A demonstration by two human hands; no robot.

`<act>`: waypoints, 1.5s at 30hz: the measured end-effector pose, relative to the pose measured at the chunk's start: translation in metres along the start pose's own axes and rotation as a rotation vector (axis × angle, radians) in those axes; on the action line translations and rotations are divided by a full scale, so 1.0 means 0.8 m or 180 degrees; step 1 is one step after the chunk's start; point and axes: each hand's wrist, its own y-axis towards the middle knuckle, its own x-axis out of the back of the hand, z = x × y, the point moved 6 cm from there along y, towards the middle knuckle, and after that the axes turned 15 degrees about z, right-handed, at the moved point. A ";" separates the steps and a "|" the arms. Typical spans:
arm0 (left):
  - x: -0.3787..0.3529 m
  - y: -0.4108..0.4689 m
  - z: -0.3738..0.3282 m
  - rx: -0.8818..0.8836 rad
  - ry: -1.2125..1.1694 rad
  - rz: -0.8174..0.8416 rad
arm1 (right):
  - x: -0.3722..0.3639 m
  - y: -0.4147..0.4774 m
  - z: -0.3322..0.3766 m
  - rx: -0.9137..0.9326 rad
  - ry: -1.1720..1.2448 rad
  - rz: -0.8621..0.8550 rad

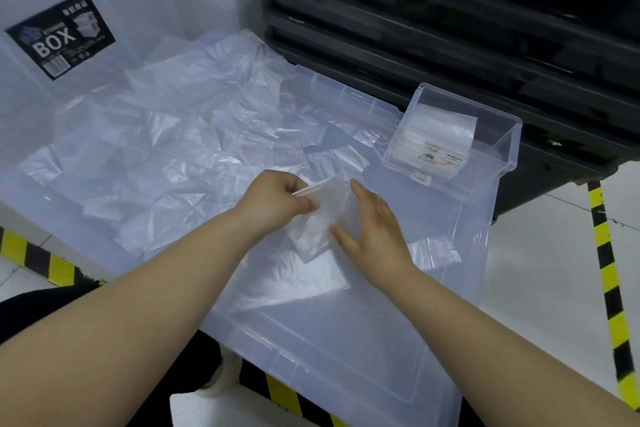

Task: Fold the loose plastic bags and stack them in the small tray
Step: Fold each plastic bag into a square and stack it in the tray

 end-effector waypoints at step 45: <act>-0.087 0.088 -0.109 -0.0700 0.1877 0.0481 | 0.230 0.031 -0.095 -0.1668 0.1622 -0.0215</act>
